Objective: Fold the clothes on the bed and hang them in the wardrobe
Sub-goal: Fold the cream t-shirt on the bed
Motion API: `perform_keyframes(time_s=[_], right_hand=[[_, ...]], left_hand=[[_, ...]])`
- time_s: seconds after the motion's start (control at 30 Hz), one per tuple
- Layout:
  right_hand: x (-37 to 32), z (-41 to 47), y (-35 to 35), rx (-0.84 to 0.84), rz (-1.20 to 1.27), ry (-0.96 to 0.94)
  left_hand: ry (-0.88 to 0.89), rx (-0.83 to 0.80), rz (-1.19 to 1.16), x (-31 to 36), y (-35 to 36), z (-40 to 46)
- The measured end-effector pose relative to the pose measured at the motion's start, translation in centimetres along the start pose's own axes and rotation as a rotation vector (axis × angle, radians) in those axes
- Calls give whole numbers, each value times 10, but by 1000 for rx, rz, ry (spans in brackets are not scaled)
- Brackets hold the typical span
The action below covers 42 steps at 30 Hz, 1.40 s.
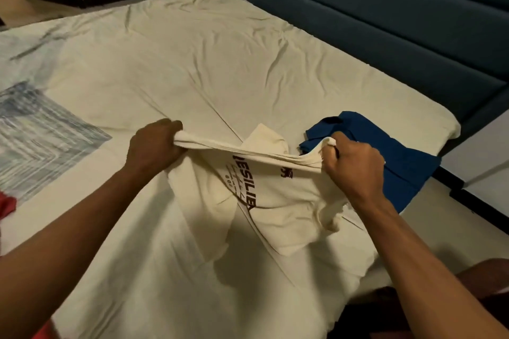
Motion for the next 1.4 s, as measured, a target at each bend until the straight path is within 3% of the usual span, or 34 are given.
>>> perform_keyframes(time_s=[0.07, 0.2, 0.27, 0.4, 0.5, 0.67, 0.77, 0.87, 0.97, 1.07, 1.13, 1.23, 1.4], right_hand=[[-11, -9, 7, -24, 109, -5], [-42, -62, 42, -318, 177, -340], [-39, -88, 59, -463, 149, -425], [-23, -82, 80, -560, -58, -515], [-7, -13, 68, -317, -118, -313], [-29, 115, 21, 15, -78, -227], [-44, 146, -19, 246, -42, -233], [-38, 126, -11, 171, -12, -282], [-16, 68, 33, -81, -56, -400], [13, -16, 86, -391, -105, -500], [26, -74, 118, -605, -157, -536], [43, -146, 152, -826, -216, -532], [50, -201, 169, -1026, -209, -462]], left_hand=[[-295, 39, -309, -21, 10, 5], [-824, 78, -733, -55, 39, -5], [-823, 70, -739, -51, 45, -6], [-469, 6, -425, -30, 28, 21], [-535, 64, -395, -31, -2, 63], [-837, 605, -918, -22, -91, 123], [-638, 685, -1245, -37, -141, 130], [-313, 646, -895, -66, -162, 82], [34, 336, -427, -57, -133, -13], [312, 23, -84, -69, -48, -99], [378, -152, 111, -93, 22, -138], [326, -392, 270, -116, 101, -184], [127, -405, 290, -128, 136, -216]])
Point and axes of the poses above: each hand's wrist, its own z-axis towards the middle knuckle, its own y-axis out of the palm, x = y × z, the point moved 6 cm from there along z, towards the middle knuckle, and after that the axes turned 10 degrees about -y, right-handed, at the moved point
